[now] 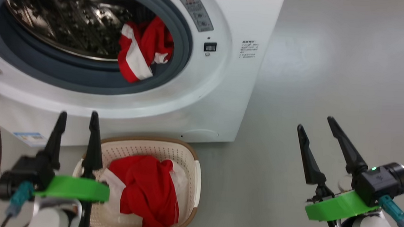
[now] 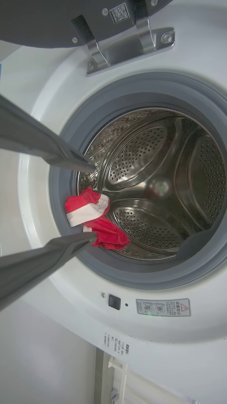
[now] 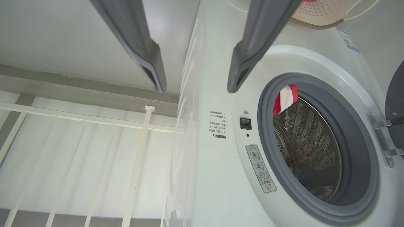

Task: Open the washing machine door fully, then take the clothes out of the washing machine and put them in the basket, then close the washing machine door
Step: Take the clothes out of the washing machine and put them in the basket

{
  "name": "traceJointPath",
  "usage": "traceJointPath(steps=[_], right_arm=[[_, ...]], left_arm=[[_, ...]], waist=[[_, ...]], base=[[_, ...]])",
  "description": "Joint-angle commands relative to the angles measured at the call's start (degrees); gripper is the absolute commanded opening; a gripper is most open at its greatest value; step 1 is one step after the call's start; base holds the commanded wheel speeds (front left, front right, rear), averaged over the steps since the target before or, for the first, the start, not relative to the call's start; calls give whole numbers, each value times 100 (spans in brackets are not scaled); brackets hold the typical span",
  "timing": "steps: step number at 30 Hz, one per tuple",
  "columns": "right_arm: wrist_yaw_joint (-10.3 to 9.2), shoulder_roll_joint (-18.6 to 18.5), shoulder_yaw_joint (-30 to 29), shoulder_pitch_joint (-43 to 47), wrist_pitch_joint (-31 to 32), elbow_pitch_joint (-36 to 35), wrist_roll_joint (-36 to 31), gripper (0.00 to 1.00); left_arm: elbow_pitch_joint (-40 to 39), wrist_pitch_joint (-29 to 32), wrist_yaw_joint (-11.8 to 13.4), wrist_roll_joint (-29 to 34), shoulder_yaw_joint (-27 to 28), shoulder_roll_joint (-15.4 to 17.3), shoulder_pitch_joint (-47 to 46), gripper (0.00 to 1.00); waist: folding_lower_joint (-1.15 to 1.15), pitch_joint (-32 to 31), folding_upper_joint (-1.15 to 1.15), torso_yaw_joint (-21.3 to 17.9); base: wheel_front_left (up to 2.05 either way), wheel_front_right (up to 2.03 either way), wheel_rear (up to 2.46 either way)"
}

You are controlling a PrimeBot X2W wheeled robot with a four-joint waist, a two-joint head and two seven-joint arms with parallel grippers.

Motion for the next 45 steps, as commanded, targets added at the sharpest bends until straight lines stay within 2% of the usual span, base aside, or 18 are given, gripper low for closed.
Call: traceJointPath(steps=[1, 10, 20, 25, 31, 35, 45], right_arm=[[36, -28, 161, -200, -36, -168, -67, 100], [36, -168, 234, -480, -36, -301, -44, 100], [36, -191, 299, -763, -36, -369, 20, 100], [36, -176, 337, -866, -36, -372, 25, 100], [36, -181, 361, -939, -36, -368, 16, 100], [36, -180, 397, -986, -36, -353, -1, 100], [36, -215, 418, -1083, -36, -310, 13, 100]], left_arm=[[-74, -41, -39, 8, 155, 161, -242, 100], [923, -153, -107, 75, 81, 177, -1746, 100], [2201, -175, -134, 401, -61, 444, -3372, 100], [2929, -144, -310, 301, -53, 497, -4126, 100], [3779, 183, -538, -44, 80, 555, -5014, 100], [4281, 610, -668, -434, 252, 495, -5484, 100], [5060, 1669, -806, -1008, 379, 351, -6324, 100]], waist=[[0, 349, 0, 71], [0, 991, 0, 95], [0, 1568, 0, -100], [0, 1733, 0, -182], [0, 1893, 0, -244], [0, 1984, 0, -267], [0, 2139, 0, -228]], base=[[0, 0, 0], [0, 0, 0], [0, 0, 0], [0, 0, 0], [0, 0, 0], [0, 0, 0], [0, 0, 0]])
